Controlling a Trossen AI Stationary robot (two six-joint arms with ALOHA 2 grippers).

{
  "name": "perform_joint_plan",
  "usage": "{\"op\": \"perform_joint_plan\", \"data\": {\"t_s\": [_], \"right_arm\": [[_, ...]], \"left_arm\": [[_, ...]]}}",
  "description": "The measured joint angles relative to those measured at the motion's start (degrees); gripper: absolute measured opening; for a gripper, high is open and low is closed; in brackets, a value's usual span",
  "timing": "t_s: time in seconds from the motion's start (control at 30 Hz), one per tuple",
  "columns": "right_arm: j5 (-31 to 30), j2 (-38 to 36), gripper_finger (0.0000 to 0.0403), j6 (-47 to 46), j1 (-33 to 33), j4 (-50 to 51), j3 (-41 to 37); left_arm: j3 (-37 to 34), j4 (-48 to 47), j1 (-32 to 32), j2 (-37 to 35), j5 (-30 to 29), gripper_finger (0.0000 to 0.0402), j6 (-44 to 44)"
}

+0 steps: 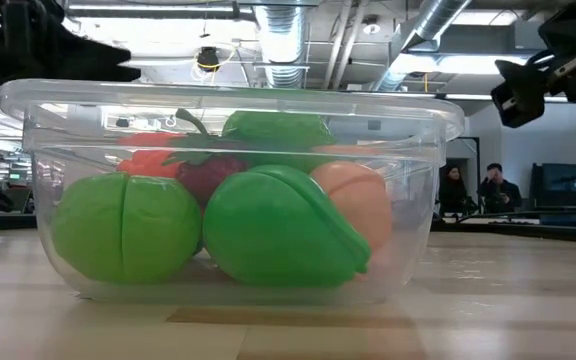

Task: Pick and placing Produce into tupperware
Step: Return to Home Position

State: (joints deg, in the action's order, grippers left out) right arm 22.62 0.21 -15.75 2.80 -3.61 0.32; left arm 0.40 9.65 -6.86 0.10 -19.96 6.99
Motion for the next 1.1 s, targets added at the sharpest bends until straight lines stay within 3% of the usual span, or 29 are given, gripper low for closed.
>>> {"op": "perform_joint_plan", "data": {"t_s": [0.37, 0.67, 1.1], "right_arm": [[0.89, 4.43, 0.0260, -0.30, -0.18, -0.17, -0.02], [-0.19, 8.75, 0.0260, -1.27, -0.15, -0.10, -0.02], [-0.19, 9.55, 0.0260, -4.21, -0.15, -0.21, -0.02]], "left_arm": [[-0.02, -4.81, 0.00, 0.09, -2.10, 0.0279, 0.57], [0.68, -6.61, 0.00, 0.15, -10.84, 0.0279, 6.50], [0.87, -7.13, 0.00, 0.13, -10.91, 0.0279, 4.43]]}}
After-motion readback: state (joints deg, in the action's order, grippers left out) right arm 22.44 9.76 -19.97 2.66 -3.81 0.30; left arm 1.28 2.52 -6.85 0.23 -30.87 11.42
